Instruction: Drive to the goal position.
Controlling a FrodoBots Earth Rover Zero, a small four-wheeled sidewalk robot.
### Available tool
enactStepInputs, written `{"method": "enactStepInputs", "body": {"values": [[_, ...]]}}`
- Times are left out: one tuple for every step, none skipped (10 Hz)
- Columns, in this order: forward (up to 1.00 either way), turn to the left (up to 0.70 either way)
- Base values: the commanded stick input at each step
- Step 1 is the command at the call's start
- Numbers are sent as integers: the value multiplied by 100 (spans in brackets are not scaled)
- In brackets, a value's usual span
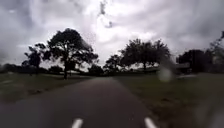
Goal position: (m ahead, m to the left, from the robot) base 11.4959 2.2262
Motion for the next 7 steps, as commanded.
{"method": "enactStepInputs", "body": {"values": [[85,0],[85,0],[85,0],[85,0],[85,0],[85,0],[85,0]]}}
